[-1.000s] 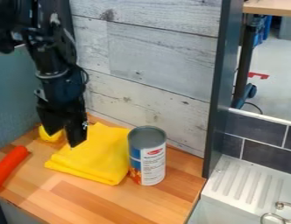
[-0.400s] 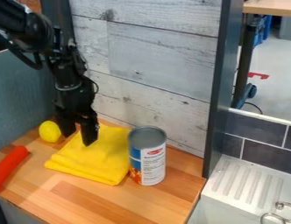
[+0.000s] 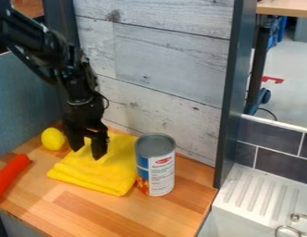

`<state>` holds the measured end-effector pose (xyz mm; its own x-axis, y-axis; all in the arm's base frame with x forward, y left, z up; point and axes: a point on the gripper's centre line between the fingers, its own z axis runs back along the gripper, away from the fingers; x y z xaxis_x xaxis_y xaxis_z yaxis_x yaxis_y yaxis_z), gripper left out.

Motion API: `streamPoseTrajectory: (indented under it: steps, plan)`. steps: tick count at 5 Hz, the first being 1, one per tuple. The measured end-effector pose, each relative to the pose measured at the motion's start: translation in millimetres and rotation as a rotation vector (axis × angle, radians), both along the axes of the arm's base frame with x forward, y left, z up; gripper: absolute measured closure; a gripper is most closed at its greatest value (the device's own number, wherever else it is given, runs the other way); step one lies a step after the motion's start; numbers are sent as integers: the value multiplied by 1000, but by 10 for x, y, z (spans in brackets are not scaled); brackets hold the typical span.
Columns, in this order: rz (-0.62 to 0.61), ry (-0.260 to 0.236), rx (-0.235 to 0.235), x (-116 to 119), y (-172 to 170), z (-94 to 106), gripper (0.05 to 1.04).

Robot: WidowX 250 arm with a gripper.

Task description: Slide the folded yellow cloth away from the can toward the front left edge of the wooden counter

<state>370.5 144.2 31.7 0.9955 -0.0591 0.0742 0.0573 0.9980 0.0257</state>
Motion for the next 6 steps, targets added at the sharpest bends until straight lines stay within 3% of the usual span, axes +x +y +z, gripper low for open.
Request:
streamPoseTrajectory:
  steps: [2, 3, 4, 6]
  plan:
    - [13, 45, -15, 55, 21, -218, 81]
    - [-8, 46, 0, 58, -35, -246, 83]
    - [3, 61, 19, -65, -71, -268, 83]
    - [-20, 174, 60, -510, -206, -303, 83]
